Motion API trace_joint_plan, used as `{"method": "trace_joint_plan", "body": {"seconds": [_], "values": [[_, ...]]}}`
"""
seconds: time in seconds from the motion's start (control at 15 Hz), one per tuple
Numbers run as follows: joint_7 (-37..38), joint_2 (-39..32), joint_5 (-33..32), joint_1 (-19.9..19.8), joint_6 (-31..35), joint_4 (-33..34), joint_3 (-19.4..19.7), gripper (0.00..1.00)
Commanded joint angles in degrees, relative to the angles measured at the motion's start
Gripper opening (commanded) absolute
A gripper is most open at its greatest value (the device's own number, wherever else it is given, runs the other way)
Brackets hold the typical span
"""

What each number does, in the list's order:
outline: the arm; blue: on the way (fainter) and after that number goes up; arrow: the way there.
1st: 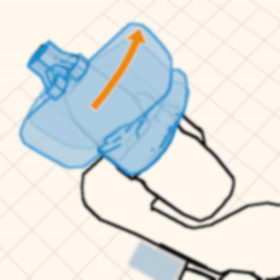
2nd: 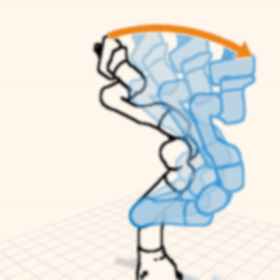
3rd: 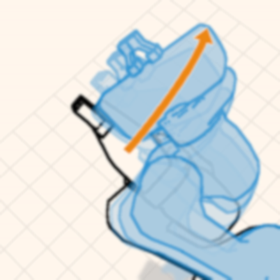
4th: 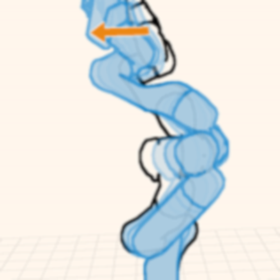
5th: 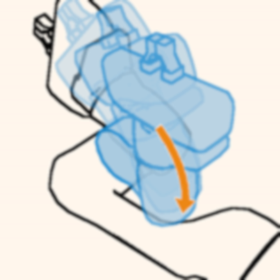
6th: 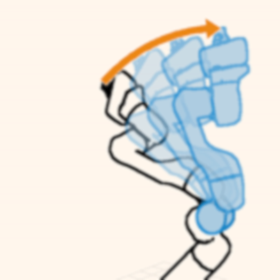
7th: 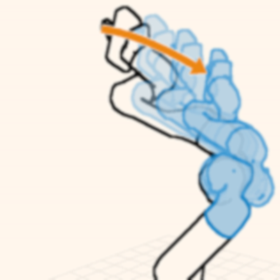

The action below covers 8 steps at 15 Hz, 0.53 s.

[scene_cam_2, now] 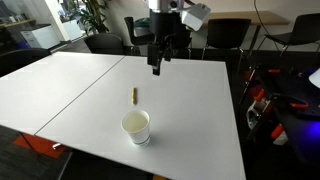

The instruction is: Move the cup forward.

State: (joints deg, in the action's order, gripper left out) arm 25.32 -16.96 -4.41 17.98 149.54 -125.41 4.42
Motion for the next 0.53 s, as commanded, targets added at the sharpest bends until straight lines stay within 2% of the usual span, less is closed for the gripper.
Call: {"method": "trace_joint_plan", "body": {"seconds": [0.0,0.13,0.2,0.47], "values": [[1.11,7.02,-0.88,-3.14,1.05,-8.33,-1.07,1.0],[-0.2,9.0,0.26,-4.96,1.72,-11.08,-1.87,1.0],[0.34,5.13,-0.67,-4.93,0.15,-6.62,-2.28,1.0],[0.21,7.22,-0.54,-6.07,0.45,-9.25,-2.75,1.0]]}}
